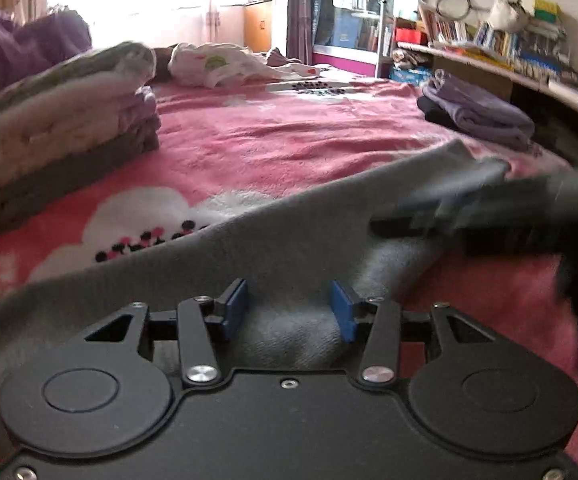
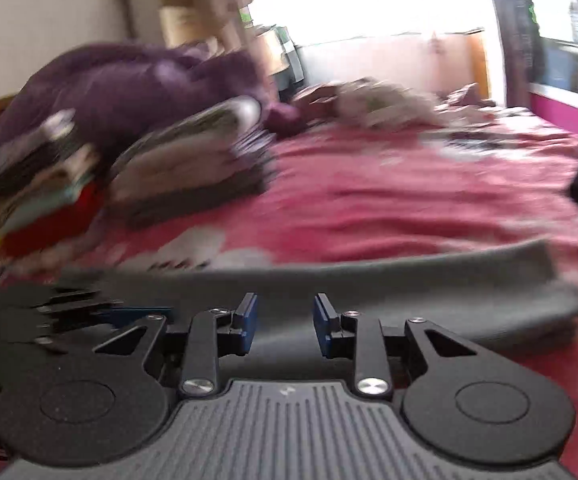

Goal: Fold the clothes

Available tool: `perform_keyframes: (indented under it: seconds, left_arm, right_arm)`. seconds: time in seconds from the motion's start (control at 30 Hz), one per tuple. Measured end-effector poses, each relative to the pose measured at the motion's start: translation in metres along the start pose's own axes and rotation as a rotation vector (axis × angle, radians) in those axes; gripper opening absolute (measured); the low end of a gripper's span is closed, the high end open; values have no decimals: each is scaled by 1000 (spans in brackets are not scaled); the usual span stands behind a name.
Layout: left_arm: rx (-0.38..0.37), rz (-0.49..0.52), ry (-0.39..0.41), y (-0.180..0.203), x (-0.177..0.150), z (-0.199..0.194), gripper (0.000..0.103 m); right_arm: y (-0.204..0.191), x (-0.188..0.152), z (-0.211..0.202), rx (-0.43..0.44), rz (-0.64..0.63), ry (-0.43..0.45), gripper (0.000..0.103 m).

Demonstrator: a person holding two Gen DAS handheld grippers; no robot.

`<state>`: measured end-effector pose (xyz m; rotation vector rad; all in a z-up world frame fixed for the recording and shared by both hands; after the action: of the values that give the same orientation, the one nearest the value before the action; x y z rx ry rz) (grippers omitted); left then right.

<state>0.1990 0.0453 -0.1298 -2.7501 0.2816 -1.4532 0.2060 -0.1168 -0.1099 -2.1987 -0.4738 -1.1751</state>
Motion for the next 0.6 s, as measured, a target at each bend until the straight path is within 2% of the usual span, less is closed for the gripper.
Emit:
perform_keyframes:
  seconds: [0.1, 0.2, 0.23, 0.3, 0.37, 0.43, 0.5, 0.53, 0.6]
  left_arm:
    - [5, -26, 20, -14, 5, -11, 45]
    - [110, -2, -4, -29, 1, -9, 45]
    - [159, 22, -18, -34, -3, -6, 45]
    - [216, 33, -29, -47, -7, -6, 53]
    - [270, 36, -41, -60, -11, -8, 53]
    - [327, 34, -58, -74, -15, -13, 54]
    - [368, 9, -77, -91, -20, -18, 53]
    - [362, -24, -82, -100, -22, -21, 52]
    - [367, -75, -85, -112, -22, -27, 37]
  right_arm:
    - [1, -9, 13, -52, -39, -53, 31]
    - [5, -3, 3, -37, -7, -20, 32]
    - [4, -1, 4, -47, -36, -17, 32]
    - [11, 2, 11, -91, -41, -26, 33]
    - [32, 3, 13, -109, 29, -18, 32]
    - [39, 5, 10, -127, 16, -23, 27]
    - [46, 6, 5, -153, -4, -30, 27]
    - [48, 6, 2, -172, -15, -33, 27]
    - [61, 6, -8, -195, 13, -23, 27]
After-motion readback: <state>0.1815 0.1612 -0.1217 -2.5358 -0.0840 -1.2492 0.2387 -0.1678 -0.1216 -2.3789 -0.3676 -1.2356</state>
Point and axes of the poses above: each gripper's, at about its wrist camera, not at the fingertips, and z roughly the way its jaws point, y to its right, x to its top, the point moved 2 cm from there along z, roughly the way its jaws point, and after that the axes turned 15 degrees about x, right-handed, at the moved point
